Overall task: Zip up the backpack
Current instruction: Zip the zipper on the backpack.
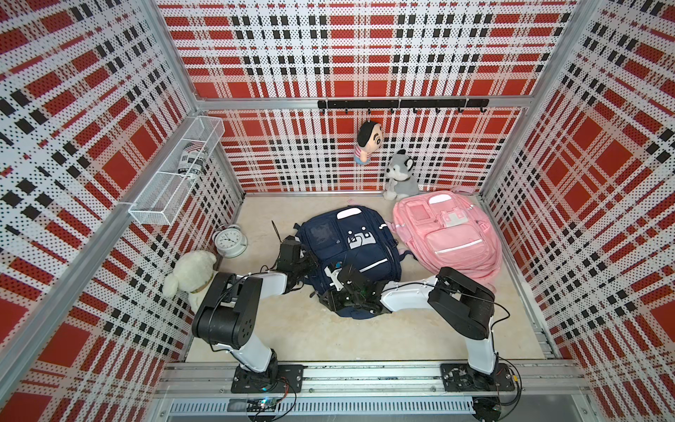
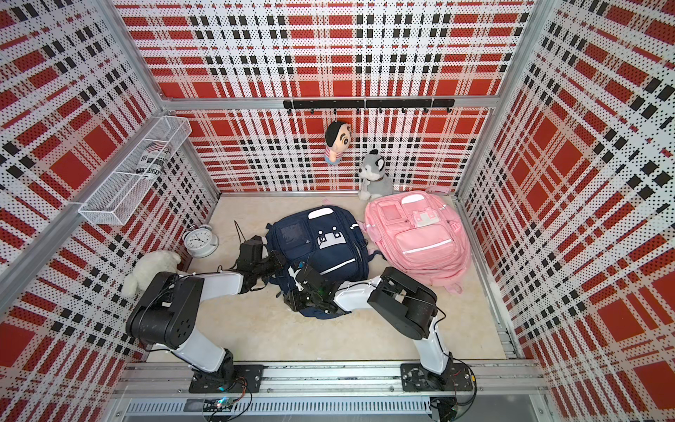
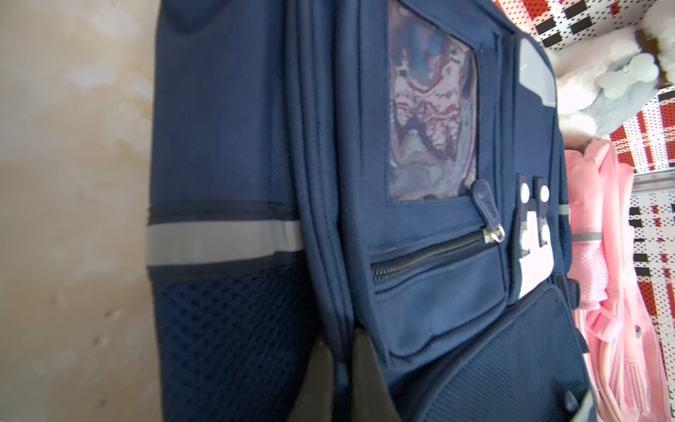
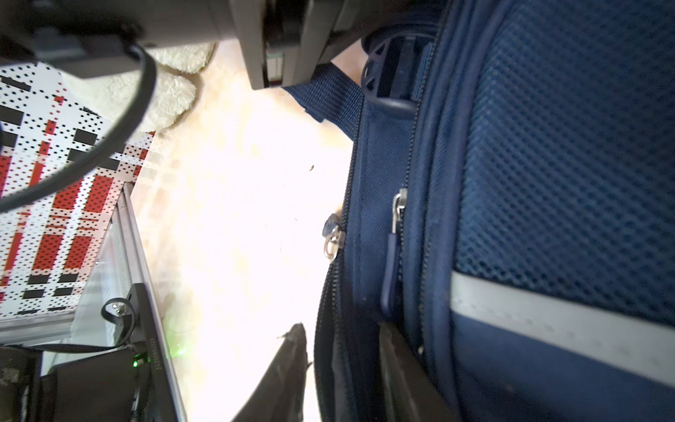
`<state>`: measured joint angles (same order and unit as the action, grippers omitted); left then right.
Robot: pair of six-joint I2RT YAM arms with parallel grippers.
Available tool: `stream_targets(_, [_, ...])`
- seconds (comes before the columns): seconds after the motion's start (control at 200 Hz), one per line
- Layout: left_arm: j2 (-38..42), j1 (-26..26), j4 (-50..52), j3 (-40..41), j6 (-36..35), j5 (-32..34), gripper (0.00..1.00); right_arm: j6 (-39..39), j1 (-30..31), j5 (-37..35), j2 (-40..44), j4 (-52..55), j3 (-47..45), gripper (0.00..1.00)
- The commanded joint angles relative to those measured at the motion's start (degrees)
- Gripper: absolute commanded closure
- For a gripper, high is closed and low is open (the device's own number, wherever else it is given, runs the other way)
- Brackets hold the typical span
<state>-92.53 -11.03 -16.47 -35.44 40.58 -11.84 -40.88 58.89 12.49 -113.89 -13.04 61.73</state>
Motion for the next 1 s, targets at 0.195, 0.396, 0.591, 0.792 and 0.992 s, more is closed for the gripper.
stream_targets(0.195, [6.9,-0.1,0.8,0.8,3.6,-8.5,1.00,-6.3,-3.9,8.7,2.6,-6.5,-7.2,0.61])
stream_targets(0.396, [10.8,0.3,-0.8,1.6,7.1,-11.7,1.00,-7.8,-4.3,11.6,4.0,-8.3,-8.8,0.61])
stream_targets(0.591, [14.3,1.2,-2.3,2.6,10.1,-13.7,1.00,-7.4,-4.6,13.7,5.6,-6.7,-8.7,0.61])
stream_targets(0.792, [17.7,2.6,-3.3,3.2,12.4,-14.7,1.00,-6.9,-5.7,13.7,9.7,-6.1,-10.2,0.62])
stream_targets(0.992, [19.2,4.1,-6.7,4.7,15.7,-16.6,1.00,-7.4,-6.9,14.3,15.8,-8.0,-12.4,0.61])
